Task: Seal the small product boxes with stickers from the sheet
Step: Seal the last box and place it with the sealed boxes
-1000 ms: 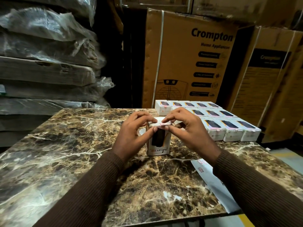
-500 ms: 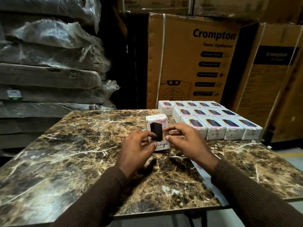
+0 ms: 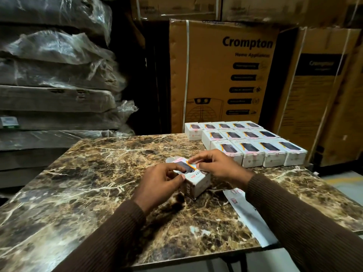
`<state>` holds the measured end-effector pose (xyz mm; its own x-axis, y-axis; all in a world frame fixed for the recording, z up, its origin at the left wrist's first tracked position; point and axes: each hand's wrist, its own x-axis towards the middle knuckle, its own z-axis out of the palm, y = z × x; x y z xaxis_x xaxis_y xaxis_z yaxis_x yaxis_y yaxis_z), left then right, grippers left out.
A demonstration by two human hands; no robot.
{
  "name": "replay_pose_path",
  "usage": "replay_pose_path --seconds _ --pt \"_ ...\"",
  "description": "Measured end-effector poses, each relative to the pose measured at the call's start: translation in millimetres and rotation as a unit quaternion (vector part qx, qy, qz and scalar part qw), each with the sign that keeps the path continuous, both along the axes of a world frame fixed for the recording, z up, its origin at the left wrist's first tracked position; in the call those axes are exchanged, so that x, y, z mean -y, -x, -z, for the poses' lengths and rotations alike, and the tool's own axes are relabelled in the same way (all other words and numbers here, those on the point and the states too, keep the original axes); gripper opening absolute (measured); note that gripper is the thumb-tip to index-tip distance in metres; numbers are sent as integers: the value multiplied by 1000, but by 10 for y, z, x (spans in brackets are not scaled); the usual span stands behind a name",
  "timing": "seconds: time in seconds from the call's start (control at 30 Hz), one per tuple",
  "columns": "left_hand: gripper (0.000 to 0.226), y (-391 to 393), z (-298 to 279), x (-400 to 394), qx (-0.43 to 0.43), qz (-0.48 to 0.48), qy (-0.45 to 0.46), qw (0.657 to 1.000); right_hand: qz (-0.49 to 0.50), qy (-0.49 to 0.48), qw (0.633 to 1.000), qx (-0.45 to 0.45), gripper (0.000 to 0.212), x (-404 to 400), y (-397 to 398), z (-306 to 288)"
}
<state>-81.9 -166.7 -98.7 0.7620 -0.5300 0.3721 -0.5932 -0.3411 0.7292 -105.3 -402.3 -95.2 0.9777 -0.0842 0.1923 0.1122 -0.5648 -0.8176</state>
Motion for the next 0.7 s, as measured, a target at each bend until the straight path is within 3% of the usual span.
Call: replay_pose_path --seconds 0.13,0.3,0.5,0.6,0.7 --pt "8 -197 -133 46 43 -20 -49 998 16 37 999 25 26 11 55 -33" --pt "8 -565 -413 198 104 -25 -36 994 74 226 962 138 16 -187 438 -242" --pt "20 -912 -499 504 58 111 -197 972 31 374 920 115 24 -564 698 -251" --pt "16 -968 -479 525 64 119 -257 957 36 427 897 112 22 -635 684 -235" --pt "12 -983 -458 416 76 87 -263 958 54 450 886 101 20 -639 671 -238"
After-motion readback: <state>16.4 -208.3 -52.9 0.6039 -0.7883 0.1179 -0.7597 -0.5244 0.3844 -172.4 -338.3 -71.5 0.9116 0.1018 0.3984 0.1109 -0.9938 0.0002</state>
